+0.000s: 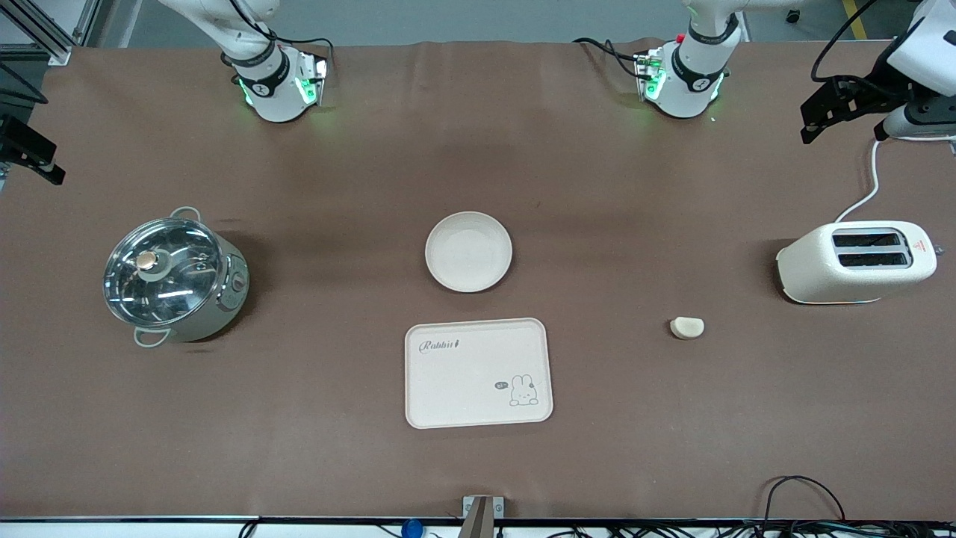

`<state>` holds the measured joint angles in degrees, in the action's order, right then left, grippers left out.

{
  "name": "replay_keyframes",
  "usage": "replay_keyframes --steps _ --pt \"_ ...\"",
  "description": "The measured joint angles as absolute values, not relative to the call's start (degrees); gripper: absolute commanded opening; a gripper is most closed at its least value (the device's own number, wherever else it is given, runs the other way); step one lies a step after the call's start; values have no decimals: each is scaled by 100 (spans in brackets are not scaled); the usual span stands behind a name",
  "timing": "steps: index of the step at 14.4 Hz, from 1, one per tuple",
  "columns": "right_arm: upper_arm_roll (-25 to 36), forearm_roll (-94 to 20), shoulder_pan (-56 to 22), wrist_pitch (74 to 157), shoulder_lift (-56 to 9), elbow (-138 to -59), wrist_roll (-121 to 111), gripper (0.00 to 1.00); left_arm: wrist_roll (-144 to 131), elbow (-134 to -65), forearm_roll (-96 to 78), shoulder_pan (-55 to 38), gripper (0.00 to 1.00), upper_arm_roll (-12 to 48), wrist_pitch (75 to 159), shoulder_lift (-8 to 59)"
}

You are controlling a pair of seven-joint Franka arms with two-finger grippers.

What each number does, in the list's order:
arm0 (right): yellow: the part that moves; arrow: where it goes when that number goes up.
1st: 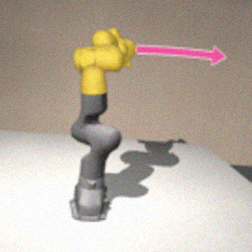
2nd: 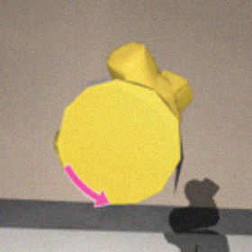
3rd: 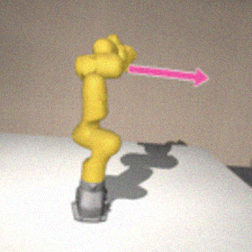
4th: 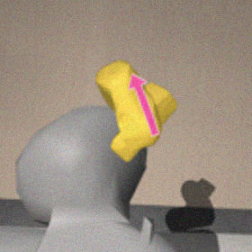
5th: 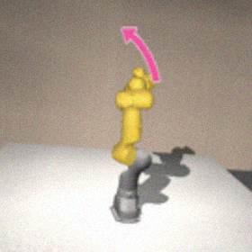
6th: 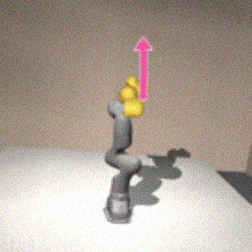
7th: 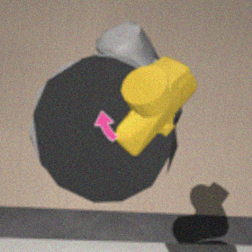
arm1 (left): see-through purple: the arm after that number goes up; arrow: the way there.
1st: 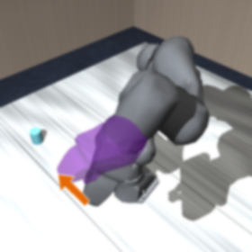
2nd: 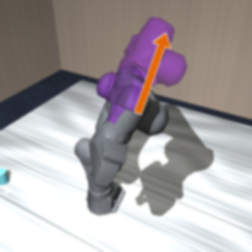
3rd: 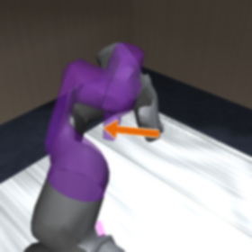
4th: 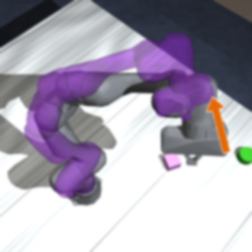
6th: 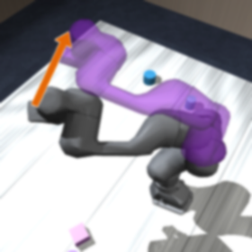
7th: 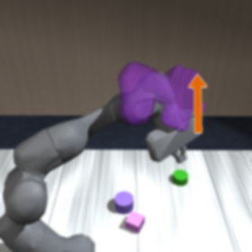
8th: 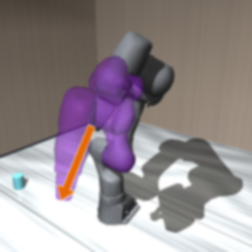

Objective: Place bun in plate and plate on tray

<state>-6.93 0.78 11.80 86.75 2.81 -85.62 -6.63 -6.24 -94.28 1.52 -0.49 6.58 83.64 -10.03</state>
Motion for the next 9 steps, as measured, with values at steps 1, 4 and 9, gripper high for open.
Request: replay_keyframes --steps 1,4,9 --pt "-693 78 1182 8675 281 -8562 -662 100 -623 -9427 152 -49 100 658 8364 -1003" --pt "-691 78 1200 8675 279 -8562 -661 100 -623 -9426 174 -49 100 658 8364 -983" --pt "-721 -34 1196 8625 247 -8597 -661 100 -685 -9477 228 -35 100 658 8592 -520"
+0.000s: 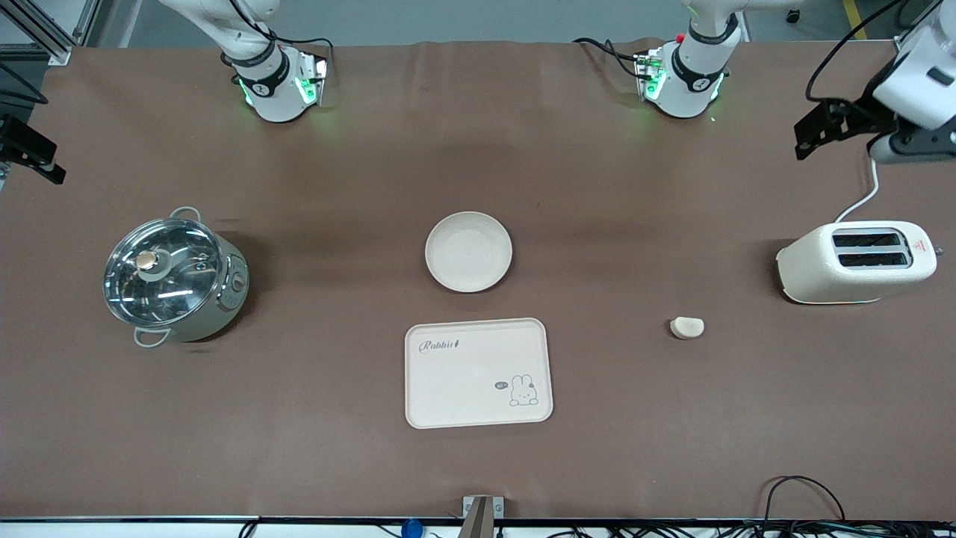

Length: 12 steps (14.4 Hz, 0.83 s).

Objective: Place bun in plate and plate on tray

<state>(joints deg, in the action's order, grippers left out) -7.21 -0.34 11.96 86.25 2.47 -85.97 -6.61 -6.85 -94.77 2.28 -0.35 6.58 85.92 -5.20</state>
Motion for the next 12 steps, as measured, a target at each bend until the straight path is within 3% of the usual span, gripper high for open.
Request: replay_keyframes --steps 3,8,12 --pt "-767 -526 1138 8642 47 -8635 -663 100 -1345 -9956 228 -9 100 658 9548 -99" --pt "-799 -633 500 9212 -742 -8674 -375 100 -2902 -11422 228 -53 100 743 11787 456" --pt "-808 -787 183 9564 -1248 -8884 -207 100 -4000 -11645 228 -103 100 805 13271 1420"
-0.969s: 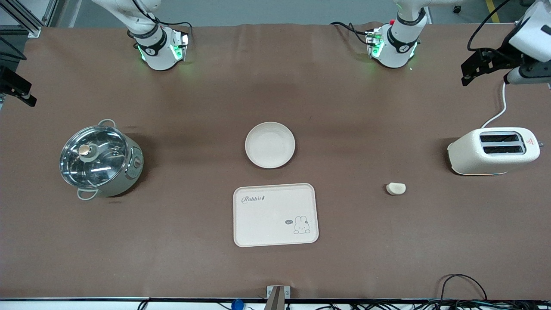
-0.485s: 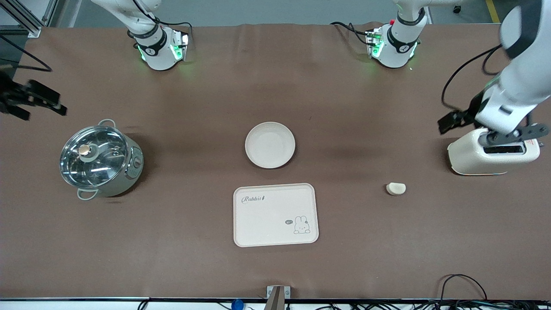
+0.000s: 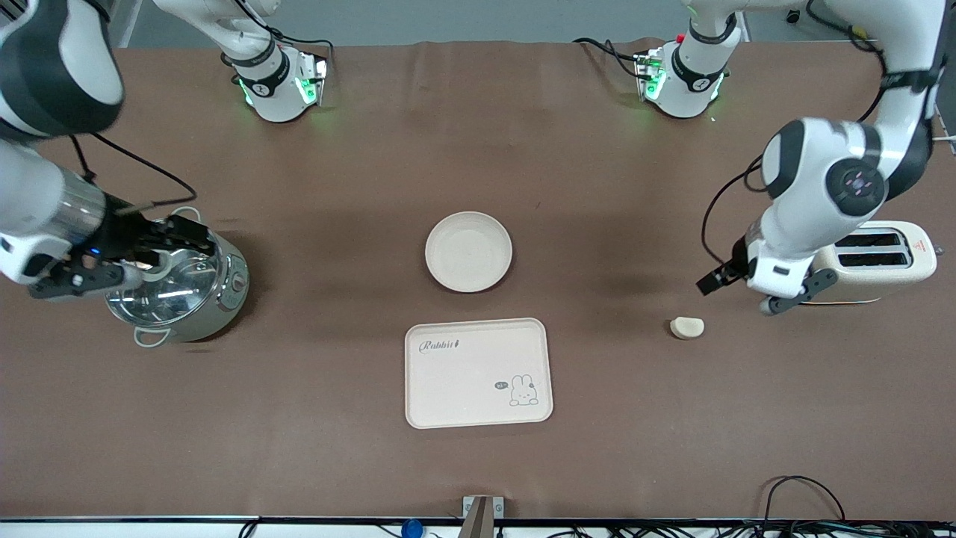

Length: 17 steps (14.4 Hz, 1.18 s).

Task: Place bun in plate and plate on tray
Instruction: 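Grasp the cream bun with the left gripper while the right gripper nears the plate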

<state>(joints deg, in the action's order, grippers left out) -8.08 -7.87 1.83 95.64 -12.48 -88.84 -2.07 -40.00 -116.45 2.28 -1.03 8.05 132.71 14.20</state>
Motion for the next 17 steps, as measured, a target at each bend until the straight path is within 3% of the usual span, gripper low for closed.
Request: replay_keyframes --steps 5,7,12,15,17 --pt "-821 -1293 -207 10690 -1567 -9875 -203 100 -4466 -11611 228 -91 100 801 14662 2619" --pt "-830 -1366 -522 11274 -1587 -10407 -182 100 -4512 -11517 228 -91 95 801 14851 2914" --pt "-836 -2215 -1166 12966 -1620 -11741 -52 100 -4517 -11238 229 -63 61 785 14858 3224" --pt "-839 -2468 -1587 13710 -1735 -12222 180 99 -4517 -11122 230 -43 35 779 14858 3392" --pt "-839 -2571 -1876 14108 -1833 -12360 413 97 -4517 -11085 231 -51 27 786 14858 3451"
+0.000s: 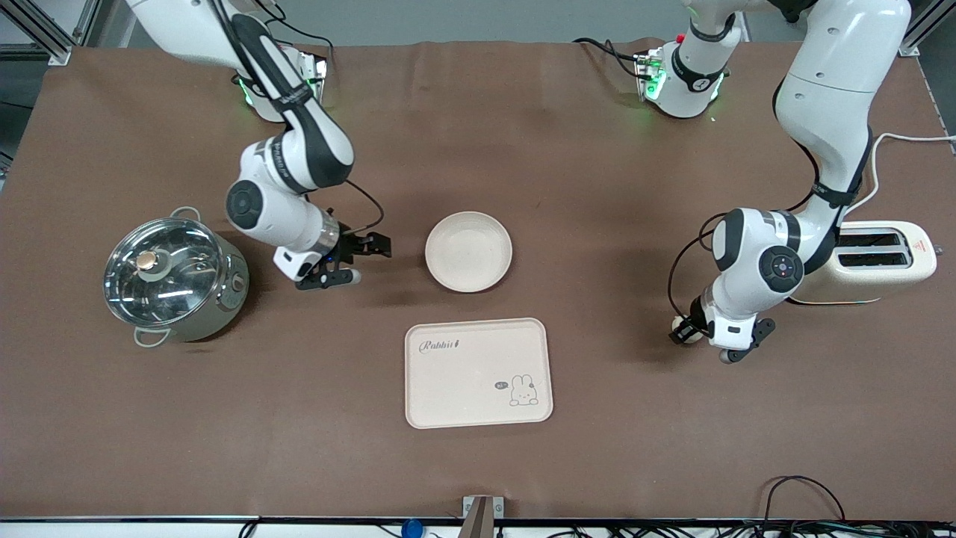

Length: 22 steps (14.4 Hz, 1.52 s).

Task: Place bun in plate and plate on tray
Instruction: 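Grasp the cream bun with the left gripper while the right gripper nears the plate, then set the bun on the plate while the right gripper grips the rim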

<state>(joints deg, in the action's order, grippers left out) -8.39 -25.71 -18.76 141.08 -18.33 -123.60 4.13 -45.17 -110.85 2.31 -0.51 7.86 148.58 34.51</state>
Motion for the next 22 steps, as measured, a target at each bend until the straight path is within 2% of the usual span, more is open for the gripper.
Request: replay_keyframes --steps 3,8,10,12,16,18,19,20,21,22 --pt "-838 -2584 -2297 14563 -1972 -12477 906 94 -4639 -11009 231 -101 26 971 14790 3437" --pt "-835 -2586 -2796 15157 -2232 -12509 1419 90 -5831 -10542 231 -318 27 2157 13997 3253" --pt "-835 -2587 -2931 15399 -2356 -12510 1534 82 -6370 -10477 231 -535 27 2515 13883 3217" --pt "-834 -2588 -3008 15555 -2478 -12506 1611 73 -7038 -10470 231 -984 28 2610 13866 3235" --pt "-826 -2591 -3021 15680 -2603 -12486 1634 65 -8335 -10046 232 -1989 32 2588 13869 3602" --pt "-825 -2592 -3022 15728 -2648 -12479 1635 60 -8657 -9792 233 -2395 38 2474 13873 3847" --pt "-825 -2593 -3022 15760 -2674 -12468 1638 57 -8733 -9711 233 -2575 45 2371 13875 3943" --pt "-825 -2594 -3022 15781 -2699 -12455 1638 49 -8783 -9663 233 -2715 56 2278 13881 4020" --pt "-825 -2594 -3023 15792 -2719 -12436 1638 35 -8795 -9635 233 -2807 72 2224 13882 4081" --pt "-825 -2595 -3024 15795 -2733 -12419 1640 18 -8799 -9619 233 -2852 82 2193 13886 4123"
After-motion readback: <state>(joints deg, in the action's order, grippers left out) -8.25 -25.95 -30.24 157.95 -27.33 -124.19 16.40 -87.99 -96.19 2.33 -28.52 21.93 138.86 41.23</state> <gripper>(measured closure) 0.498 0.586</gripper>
